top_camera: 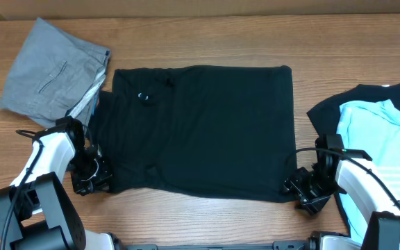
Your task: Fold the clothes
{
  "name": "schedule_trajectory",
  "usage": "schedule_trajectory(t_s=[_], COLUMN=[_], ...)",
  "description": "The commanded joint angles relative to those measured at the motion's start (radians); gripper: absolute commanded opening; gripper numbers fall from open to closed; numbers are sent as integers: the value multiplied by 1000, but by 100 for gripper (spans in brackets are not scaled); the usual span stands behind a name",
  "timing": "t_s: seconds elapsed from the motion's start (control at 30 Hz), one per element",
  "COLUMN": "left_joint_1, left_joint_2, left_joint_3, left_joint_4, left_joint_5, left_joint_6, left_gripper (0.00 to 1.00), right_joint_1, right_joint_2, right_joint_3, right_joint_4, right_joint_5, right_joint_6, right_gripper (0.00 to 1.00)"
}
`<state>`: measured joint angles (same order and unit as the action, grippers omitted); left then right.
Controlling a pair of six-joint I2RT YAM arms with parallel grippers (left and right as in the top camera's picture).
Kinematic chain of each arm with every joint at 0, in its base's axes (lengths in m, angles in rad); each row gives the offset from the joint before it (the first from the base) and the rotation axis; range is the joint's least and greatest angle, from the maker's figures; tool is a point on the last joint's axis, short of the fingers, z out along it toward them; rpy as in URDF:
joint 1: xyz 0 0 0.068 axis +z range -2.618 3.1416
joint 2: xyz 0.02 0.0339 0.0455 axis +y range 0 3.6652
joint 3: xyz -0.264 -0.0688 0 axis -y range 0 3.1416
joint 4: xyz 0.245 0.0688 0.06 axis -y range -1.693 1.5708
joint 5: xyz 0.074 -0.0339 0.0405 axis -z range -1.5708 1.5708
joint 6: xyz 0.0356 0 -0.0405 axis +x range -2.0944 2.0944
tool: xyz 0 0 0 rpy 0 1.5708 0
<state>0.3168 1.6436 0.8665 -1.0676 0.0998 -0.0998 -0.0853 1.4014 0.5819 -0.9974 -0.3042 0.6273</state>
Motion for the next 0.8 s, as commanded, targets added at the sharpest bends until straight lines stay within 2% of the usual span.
schedule_trajectory(t_s=[0.0, 0.1, 0.17, 0.37, 0.77], left_joint_1=[12, 12, 12, 12, 12], left_joint_2=[-4, -4, -4, -4, -4], left_joint_3=[22, 22, 22, 28, 150], left_joint_4=[-6, -6, -6, -10, -106], left_joint_5=[-25, -25, -25, -25, -25], left_joint_6=[-14, -14, -14, -18, -20], left_gripper=[4, 4, 4, 4, 4], right_joint_1=[-4, -4, -4, -4, -4], right_joint_2=[-14, -14, -14, -14, -122], right_joint_3=[-7, -7, -7, 10, 241], right_joint_4=[17, -2, -14, -14, -177], right_joint_5=[-29, -30, -22, 11, 68], right_joint_6=[6, 6, 6, -10, -113], right_gripper=[46, 15, 4, 4, 4])
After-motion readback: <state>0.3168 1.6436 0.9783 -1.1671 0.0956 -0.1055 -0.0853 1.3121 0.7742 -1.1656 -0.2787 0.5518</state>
